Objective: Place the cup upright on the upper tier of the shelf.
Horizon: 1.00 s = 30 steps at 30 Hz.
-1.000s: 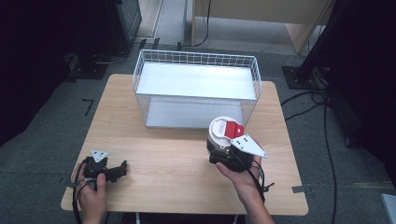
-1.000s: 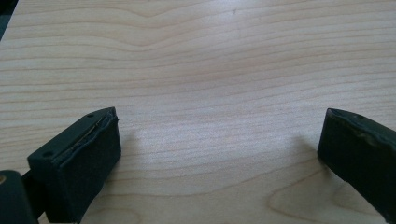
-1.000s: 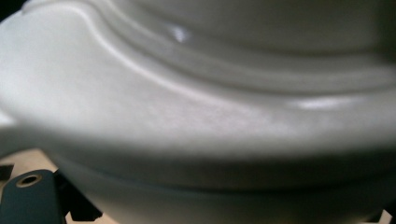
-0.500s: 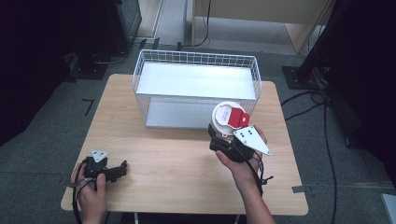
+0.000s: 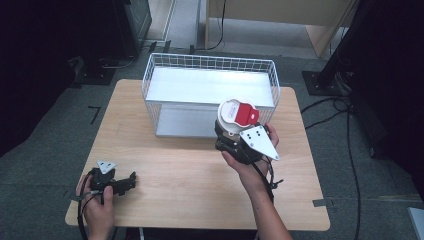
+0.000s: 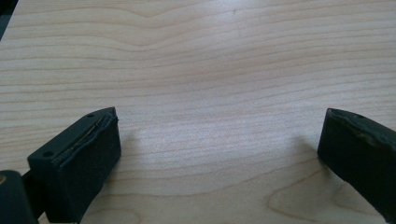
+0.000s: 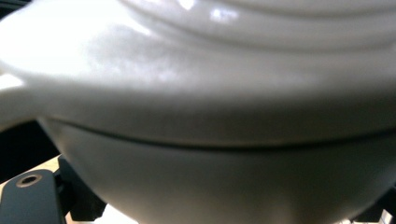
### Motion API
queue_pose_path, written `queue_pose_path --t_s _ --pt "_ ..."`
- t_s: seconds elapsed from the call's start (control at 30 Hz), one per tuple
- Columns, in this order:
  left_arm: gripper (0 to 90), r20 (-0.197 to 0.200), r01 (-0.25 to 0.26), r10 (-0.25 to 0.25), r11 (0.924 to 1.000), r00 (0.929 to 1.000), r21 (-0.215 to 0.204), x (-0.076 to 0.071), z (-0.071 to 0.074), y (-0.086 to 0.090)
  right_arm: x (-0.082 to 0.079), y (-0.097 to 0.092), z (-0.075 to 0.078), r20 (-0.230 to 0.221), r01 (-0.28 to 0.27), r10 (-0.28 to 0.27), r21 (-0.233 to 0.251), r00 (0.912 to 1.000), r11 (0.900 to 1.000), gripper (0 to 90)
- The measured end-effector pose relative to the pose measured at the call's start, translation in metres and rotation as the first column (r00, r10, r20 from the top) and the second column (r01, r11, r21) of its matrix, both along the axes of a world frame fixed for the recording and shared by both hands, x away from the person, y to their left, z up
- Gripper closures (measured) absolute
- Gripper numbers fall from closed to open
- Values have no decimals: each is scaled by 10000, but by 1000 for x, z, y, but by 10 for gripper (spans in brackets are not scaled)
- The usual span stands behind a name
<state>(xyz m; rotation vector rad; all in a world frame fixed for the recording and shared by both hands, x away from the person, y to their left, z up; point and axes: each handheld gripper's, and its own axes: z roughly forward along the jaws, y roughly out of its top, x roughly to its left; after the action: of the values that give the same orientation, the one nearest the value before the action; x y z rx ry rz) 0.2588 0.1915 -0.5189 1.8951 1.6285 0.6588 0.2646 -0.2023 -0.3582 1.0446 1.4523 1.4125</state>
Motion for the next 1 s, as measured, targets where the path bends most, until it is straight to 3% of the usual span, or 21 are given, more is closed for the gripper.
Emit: queue_pose_path --t_s 0.17,0.53,1.0 --pt "0 -7 7 -7 10000 10000 8 0 0 0 8 10 7 485 145 -132 -274 9987 9995 104" --pt "0 0 5 -5 10000 10000 6 0 0 0 32 18 26 1097 242 -224 -146 9937 9996 105" --pt "0 -10 16 -16 10000 10000 16 0 0 0 70 24 45 1344 116 -153 283 9908 9995 105"
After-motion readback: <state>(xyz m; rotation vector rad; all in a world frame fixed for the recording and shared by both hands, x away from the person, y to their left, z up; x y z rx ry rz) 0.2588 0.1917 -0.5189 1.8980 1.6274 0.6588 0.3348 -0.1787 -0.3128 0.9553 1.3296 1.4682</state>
